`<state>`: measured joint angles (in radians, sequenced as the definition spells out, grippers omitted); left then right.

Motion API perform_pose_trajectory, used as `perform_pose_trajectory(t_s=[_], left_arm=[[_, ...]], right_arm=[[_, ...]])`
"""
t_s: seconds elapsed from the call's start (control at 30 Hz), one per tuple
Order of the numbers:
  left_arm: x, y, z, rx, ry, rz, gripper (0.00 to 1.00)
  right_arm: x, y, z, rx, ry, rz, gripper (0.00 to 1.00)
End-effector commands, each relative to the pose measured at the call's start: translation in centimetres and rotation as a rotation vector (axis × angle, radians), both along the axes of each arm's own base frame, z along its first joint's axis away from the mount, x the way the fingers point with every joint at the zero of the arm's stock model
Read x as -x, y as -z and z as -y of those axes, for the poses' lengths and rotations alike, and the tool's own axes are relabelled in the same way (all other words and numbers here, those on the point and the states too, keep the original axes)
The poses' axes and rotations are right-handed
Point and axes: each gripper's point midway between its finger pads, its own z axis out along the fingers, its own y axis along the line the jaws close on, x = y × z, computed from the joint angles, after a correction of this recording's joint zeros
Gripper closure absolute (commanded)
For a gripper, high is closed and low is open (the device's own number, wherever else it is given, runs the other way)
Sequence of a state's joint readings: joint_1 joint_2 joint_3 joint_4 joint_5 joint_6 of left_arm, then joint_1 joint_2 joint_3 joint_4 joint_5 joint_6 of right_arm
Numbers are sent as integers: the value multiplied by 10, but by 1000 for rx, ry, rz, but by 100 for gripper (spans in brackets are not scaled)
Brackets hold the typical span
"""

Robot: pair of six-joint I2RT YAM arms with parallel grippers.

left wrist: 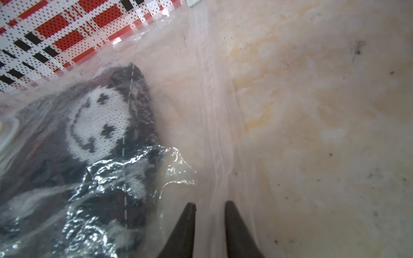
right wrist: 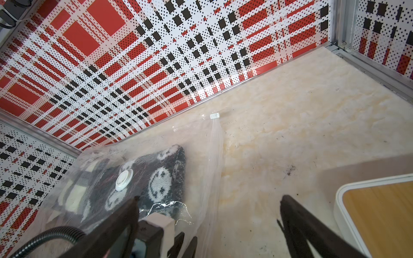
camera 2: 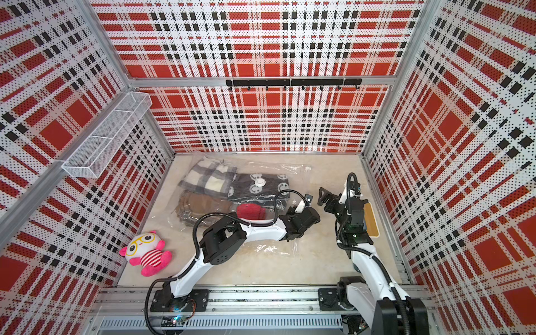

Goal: Take the scarf out of the vacuum bag
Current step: Open the vacuum bag at the center of the board.

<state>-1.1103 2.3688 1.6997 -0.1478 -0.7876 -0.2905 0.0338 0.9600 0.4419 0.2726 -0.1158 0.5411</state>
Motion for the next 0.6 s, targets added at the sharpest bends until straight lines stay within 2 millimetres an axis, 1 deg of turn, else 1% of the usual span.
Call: perform_pose_trajectory(t_s=[0.0,0.03,0.07,0.17,0.23,0.27,0.4,0.57], left_arm=[[-4,-18,-4,-2,-49,53,95],[-3,-22,-4,2,-52,60,99],[-2,-28,-5,9,-52,68,100],[1,-42,-9,45,-47,81,100],[1,-53,-12,89,-37,85,100],[2,-56,-15,109,-27,78,100],[0,-79,-29,184,-29,98,100],[-1,-105,-50,210,-61,134,100]], right_arm=[[0,2,3,-4,11,3,0],[0,2,2,-4,8,4,0],[0,3,2,-5,5,5,0],[0,2,-1,-9,-9,12,0],[0,2,-3,-45,-16,11,0],[0,0,-5,-51,-27,15,0],[-3,2,-13,-70,-68,-2,2],[-8,3,-23,-93,-106,-25,3]])
